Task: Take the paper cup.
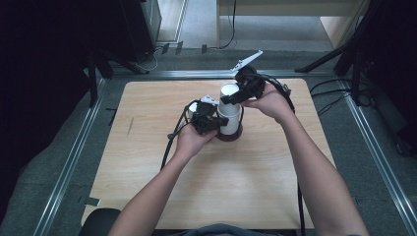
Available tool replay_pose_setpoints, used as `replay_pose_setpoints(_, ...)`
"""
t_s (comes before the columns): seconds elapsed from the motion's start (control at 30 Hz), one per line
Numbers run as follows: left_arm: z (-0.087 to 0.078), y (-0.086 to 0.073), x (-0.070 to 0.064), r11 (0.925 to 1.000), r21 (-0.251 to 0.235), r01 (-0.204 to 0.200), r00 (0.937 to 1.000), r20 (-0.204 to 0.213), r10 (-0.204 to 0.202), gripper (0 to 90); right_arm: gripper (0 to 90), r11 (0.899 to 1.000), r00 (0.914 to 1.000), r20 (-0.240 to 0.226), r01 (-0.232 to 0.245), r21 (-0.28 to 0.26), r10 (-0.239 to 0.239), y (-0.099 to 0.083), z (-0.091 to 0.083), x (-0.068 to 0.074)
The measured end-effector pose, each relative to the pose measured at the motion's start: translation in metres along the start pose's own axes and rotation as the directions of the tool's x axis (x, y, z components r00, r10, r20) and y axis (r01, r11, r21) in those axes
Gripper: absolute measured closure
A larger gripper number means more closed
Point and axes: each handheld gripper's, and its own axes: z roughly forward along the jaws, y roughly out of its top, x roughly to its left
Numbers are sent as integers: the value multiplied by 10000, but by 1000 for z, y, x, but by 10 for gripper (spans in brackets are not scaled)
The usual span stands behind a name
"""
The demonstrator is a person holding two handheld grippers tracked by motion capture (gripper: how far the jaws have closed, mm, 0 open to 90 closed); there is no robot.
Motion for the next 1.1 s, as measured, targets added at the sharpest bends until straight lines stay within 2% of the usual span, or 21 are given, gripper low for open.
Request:
replay_pose_setpoints(0.23,0,-1,-1,10000,-51,-55,10000,-67,55,894,326,10000,10000,0,-59,70,59,3,-4,0)
replay_pose_setpoints(0.57,0,-1,-1,9999,-29,-111,9999,-74,111,892,331,10000,10000,-3,-34,-20,34,14,-19,4)
replay_pose_setpoints(0.83,0,-1,-1,9999,-8,-171,9998,-101,171,884,334,9999,10000,0,35,-169,-35,26,-36,7)
replay_pose_setpoints(1.1,0,-1,-1,9999,-19,-139,9999,-102,139,873,333,9982,9999,22,119,-581,-118,36,-62,12)
